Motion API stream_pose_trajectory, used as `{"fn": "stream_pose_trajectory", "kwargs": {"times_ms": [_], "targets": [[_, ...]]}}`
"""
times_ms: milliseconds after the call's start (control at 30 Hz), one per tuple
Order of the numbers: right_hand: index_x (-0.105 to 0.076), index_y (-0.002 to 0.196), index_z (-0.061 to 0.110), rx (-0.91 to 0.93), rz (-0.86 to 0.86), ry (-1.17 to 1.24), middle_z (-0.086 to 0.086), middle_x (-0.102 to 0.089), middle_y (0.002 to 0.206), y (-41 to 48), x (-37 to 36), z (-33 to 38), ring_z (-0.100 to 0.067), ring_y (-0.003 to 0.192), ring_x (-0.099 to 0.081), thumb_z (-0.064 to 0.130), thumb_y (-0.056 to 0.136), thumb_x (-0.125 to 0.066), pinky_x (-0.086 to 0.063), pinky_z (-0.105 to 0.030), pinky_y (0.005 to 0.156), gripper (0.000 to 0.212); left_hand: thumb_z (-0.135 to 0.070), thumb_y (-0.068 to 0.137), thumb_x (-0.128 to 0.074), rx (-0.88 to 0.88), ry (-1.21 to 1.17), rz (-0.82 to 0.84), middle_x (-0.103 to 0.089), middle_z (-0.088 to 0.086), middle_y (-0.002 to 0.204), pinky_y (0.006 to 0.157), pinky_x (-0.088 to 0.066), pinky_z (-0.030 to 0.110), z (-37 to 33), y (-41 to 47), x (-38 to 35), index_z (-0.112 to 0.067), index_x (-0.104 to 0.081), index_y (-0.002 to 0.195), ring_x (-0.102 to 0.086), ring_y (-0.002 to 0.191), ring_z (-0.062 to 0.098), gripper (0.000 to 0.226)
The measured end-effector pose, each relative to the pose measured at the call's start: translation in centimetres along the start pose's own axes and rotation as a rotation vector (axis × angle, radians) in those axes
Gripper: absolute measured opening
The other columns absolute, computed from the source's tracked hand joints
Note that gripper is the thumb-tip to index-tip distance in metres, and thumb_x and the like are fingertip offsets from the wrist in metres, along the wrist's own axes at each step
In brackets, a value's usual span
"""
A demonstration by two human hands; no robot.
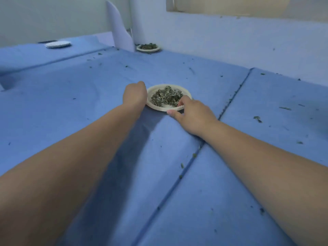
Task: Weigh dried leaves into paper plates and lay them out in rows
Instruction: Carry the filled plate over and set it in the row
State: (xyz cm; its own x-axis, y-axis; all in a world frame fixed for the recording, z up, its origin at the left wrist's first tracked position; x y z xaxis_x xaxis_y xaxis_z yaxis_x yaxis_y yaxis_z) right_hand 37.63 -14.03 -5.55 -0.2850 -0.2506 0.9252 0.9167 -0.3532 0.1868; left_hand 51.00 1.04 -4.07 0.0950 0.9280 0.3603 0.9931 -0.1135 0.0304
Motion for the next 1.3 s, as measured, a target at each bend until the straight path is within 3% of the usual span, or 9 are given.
{"fn": "stream_pose_trajectory", "kwargs": {"times_ms": [200,400,533,633,733,833,933,1100,1300], "targets": [[-0.042,0.139,0.019,-0.041,-0.004,-0.024,-0.009,-0.058,0.135,10.2,-3.4,3.1,-0.034,0.128,-0.048,0.069,0.094,-0.043,-0.037,-0.051,0.106,0.067,-0.012,0.095,-0.044,-0.286,0.553,-0.096,-0.064,0.021,0.114,0.074,-0.033,0.036,2.1,7.6,2.3,-0.010,-0.054,0.095,-0.059,0.103,0.040,0.011],[-0.041,0.139,0.017,-0.079,-0.041,0.005,-0.015,-0.056,0.138,21.5,-6.8,5.8,-0.038,0.127,-0.051,0.068,0.094,-0.044,-0.041,-0.050,0.105,0.068,-0.019,0.083,-0.050,-0.420,0.828,-0.132,-0.065,0.009,0.082,0.062,-0.033,0.033,2.1,11.7,3.6,-0.016,-0.063,0.078,-0.056,0.078,0.036,0.015],[-0.031,0.150,0.016,-0.121,-0.021,0.010,-0.015,-0.054,0.143,28.9,-8.8,7.8,-0.039,0.130,-0.050,0.064,0.096,-0.043,-0.043,-0.050,0.105,0.073,-0.014,0.077,-0.049,-0.341,0.622,-0.161,-0.040,0.004,0.054,0.049,-0.020,0.035,2.4,12.2,4.6,-0.011,-0.039,0.058,-0.036,0.053,0.027,0.021],[-0.028,0.150,0.013,-0.150,-0.068,0.053,-0.016,-0.054,0.141,33.0,-9.6,9.1,-0.039,0.130,-0.050,0.059,0.098,-0.045,-0.043,-0.048,0.103,0.071,-0.011,0.069,-0.046,-0.261,0.356,-0.128,-0.039,0.006,0.052,0.048,-0.028,0.039,2.6,12.3,4.9,-0.011,-0.043,0.059,-0.031,0.057,0.026,0.010],[-0.035,0.146,0.011,-0.118,-0.128,0.033,-0.016,-0.054,0.140,35.7,-10.1,9.6,-0.037,0.130,-0.049,0.051,0.099,-0.050,-0.043,-0.042,0.093,0.063,-0.016,0.057,-0.039,-0.200,0.140,-0.120,-0.027,0.000,0.046,0.048,-0.020,0.032,2.9,12.9,5.1,-0.014,-0.034,0.057,-0.024,0.056,0.022,0.006],[-0.051,0.125,0.016,-0.033,-0.209,-0.090,-0.012,-0.061,0.128,36.7,-10.3,10.0,-0.036,0.120,-0.055,0.046,0.099,-0.051,-0.037,-0.039,0.080,0.039,-0.018,0.059,-0.041,-0.197,0.068,-0.102,-0.050,0.010,0.057,0.049,-0.040,0.038,2.8,12.9,4.8,-0.010,-0.052,0.061,-0.040,0.059,0.025,0.013],[-0.058,0.110,0.021,0.060,-0.301,-0.201,-0.009,-0.065,0.116,36.1,-10.1,11.0,-0.036,0.111,-0.058,0.040,0.099,-0.048,-0.033,-0.039,0.079,0.024,-0.009,0.074,-0.053,-0.070,-0.270,-0.050,-0.073,0.002,0.072,0.074,-0.062,0.042,2.7,12.6,4.8,-0.018,-0.070,0.068,-0.071,0.078,0.024,0.020],[-0.069,0.096,0.023,0.105,-0.250,-0.226,0.001,-0.047,0.072,34.4,-10.7,13.0,-0.032,0.079,-0.049,0.036,0.090,-0.047,-0.034,-0.033,0.069,0.026,0.004,0.099,-0.046,0.313,-1.032,0.083,-0.071,0.010,0.085,0.076,-0.060,0.025,2.7,13.5,4.8,-0.001,-0.065,0.100,-0.072,0.086,0.023,0.019],[-0.061,0.079,0.019,0.051,-0.208,-0.248,0.003,-0.042,0.067,34.4,-10.6,14.0,-0.031,0.075,-0.049,0.027,0.079,-0.048,-0.033,-0.032,0.064,0.015,0.006,0.098,-0.044,0.361,-1.127,0.064,-0.072,0.018,0.102,0.079,-0.060,0.026,2.9,13.0,5.2,0.007,-0.065,0.117,-0.075,0.101,0.027,0.029]]}}
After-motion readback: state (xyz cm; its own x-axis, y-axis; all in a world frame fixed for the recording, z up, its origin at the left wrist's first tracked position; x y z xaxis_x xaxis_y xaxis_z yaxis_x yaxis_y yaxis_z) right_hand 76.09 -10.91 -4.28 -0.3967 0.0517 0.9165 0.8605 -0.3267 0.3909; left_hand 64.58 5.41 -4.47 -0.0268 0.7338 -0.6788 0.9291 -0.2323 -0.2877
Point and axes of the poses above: each hand's wrist, its own y-axis towards the middle knuckle, its own x-axis out of the back of the hand, z = x × y, the point moved 4 cm from there along y, towards the middle knuckle
